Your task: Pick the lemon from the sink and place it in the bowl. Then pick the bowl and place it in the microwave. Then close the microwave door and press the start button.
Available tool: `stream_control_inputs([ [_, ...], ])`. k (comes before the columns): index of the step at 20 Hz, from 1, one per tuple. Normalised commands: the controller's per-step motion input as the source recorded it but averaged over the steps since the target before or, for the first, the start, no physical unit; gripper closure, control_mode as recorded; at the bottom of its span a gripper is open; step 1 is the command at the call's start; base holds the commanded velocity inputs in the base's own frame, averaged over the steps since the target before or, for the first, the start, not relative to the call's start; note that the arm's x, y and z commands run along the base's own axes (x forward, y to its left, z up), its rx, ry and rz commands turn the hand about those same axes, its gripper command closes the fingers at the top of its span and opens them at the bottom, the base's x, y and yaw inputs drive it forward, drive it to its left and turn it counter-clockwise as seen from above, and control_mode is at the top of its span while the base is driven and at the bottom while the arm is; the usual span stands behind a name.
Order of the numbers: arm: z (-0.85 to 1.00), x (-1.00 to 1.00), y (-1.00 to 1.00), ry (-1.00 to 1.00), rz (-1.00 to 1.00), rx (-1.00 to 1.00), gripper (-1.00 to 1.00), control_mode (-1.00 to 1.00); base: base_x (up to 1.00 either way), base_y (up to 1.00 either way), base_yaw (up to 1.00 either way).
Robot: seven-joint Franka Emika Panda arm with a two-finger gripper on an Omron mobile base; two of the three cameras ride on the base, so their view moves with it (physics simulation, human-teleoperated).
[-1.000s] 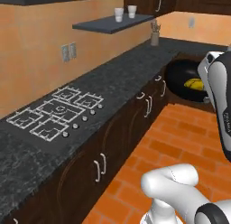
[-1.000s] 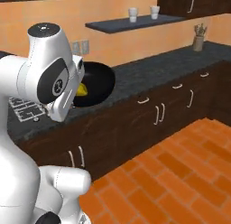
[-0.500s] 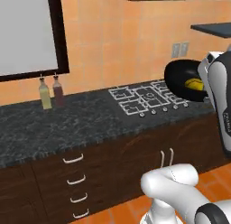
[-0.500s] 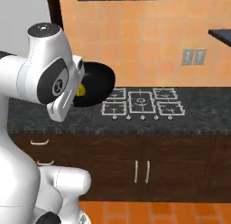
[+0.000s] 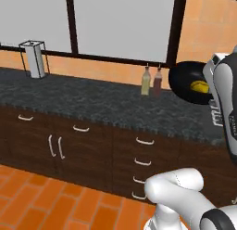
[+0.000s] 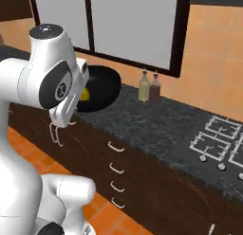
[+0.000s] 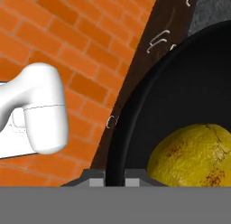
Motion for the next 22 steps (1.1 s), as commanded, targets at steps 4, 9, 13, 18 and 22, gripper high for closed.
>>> stream_control_inputs([
  [4,0.0,0.0,0.0,0.0,0.0,0.0,1.0,1.0,-0.03,0.07,0.96],
  [9,0.0,0.0,0.0,0.0,0.0,0.0,1.0,1.0,-0.01,0.24,0.86],
  [13,0.0,0.0,0.0,0.0,0.0,0.0,1.0,1.0,0.13,0.06,0.91],
  [18,0.0,0.0,0.0,0.0,0.0,0.0,1.0,1.0,0.32,-0.01,0.83],
  [22,0.0,0.0,0.0,0.0,0.0,0.0,1.0,1.0,0.86,-0.2,0.5],
])
